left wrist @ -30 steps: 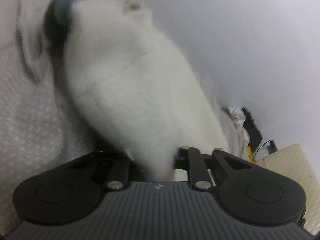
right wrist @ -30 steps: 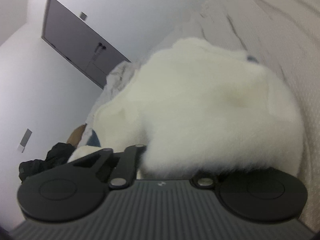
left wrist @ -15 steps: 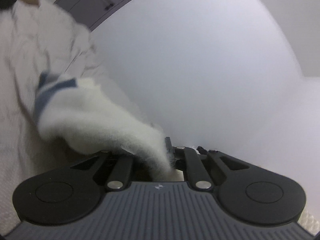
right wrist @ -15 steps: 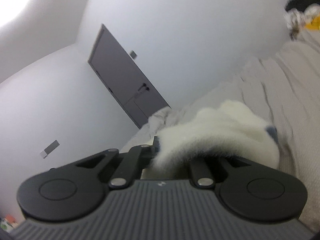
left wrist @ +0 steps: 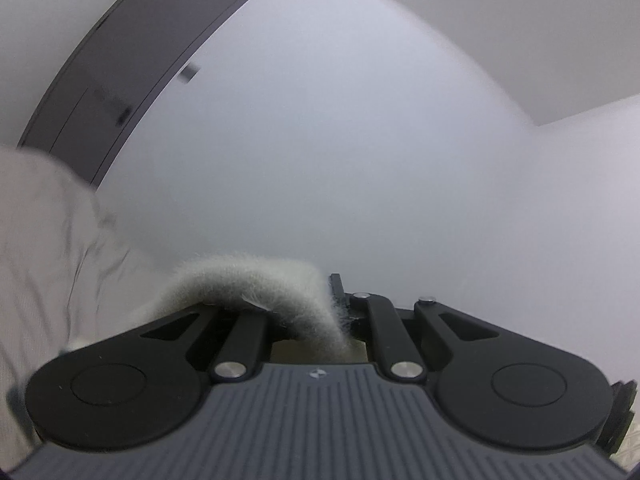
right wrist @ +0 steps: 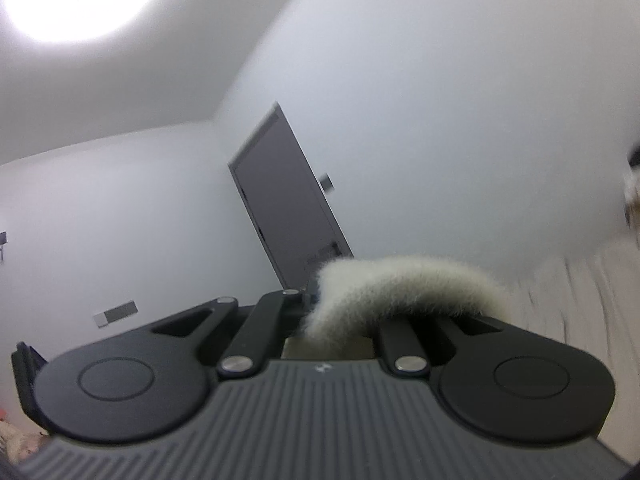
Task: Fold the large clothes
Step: 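Lift the sweater with both grippers and shake it out in the air, then lower the held sweater onto the bed with both grippers, spreading it flat, then open both grippers and release the sweater on the bed, then grasp the striped sleeve end with the right gripper, then pull the held sleeve outward from the sweater body with the right gripper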
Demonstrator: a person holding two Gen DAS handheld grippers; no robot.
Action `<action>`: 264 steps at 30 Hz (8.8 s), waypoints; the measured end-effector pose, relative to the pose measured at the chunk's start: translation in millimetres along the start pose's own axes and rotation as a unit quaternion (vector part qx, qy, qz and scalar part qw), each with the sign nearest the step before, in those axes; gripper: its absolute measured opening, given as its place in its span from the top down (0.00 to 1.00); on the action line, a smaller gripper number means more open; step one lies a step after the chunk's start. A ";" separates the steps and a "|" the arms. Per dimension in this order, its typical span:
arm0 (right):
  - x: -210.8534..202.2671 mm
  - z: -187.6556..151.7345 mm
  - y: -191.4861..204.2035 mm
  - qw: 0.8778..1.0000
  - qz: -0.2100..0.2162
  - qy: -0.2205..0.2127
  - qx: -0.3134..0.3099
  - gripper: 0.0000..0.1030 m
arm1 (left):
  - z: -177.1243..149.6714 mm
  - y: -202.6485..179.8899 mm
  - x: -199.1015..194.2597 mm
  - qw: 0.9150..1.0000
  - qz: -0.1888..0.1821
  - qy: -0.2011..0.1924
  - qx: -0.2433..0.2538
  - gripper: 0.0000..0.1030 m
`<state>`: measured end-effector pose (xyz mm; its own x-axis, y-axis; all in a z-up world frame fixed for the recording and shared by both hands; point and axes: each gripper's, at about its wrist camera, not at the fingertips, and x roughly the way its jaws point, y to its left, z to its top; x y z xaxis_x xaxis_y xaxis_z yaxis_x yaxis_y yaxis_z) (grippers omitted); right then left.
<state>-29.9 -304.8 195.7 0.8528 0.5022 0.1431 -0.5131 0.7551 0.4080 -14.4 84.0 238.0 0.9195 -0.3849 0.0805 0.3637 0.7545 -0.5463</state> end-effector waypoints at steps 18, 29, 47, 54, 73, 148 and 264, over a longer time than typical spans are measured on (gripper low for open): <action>62.6 156.1 11.1 0.997 -0.058 -0.049 -0.028 0.89 | 113.8 -114.0 130.0 0.998 0.010 0.023 0.056 0.89; 245.4 50.2 -186.7 0.984 -0.146 0.087 0.055 0.89 | -8.3 38.9 372.8 0.985 0.094 0.144 0.001 0.89; 435.8 -202.6 -423.9 0.931 -0.205 0.295 0.068 0.88 | -224.0 353.3 637.1 0.914 0.170 0.369 -0.022 0.88; 426.1 -197.5 -410.9 0.924 -0.189 0.325 0.071 0.53 | -215.8 348.9 623.8 0.907 0.097 0.409 0.008 0.43; 394.9 -260.9 -354.8 0.918 -0.182 0.345 -0.071 0.65 | -296.0 254.5 544.8 0.887 0.113 0.406 0.187 0.38; 112.1 -115.3 -169.6 0.909 -0.293 0.294 -0.023 0.68 | -230.1 5.4 186.6 0.956 0.119 0.259 0.067 0.38; 84.2 91.0 -520.1 0.794 -0.561 0.217 -0.089 0.92 | -330.8 147.0 288.3 0.942 0.193 0.268 0.065 0.36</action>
<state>317.7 -693.6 77.6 0.6897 -0.4591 -0.5599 0.5069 0.8584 -0.0795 254.7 -91.9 -94.9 0.7924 -0.2553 -0.5540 0.0647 0.9383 -0.3398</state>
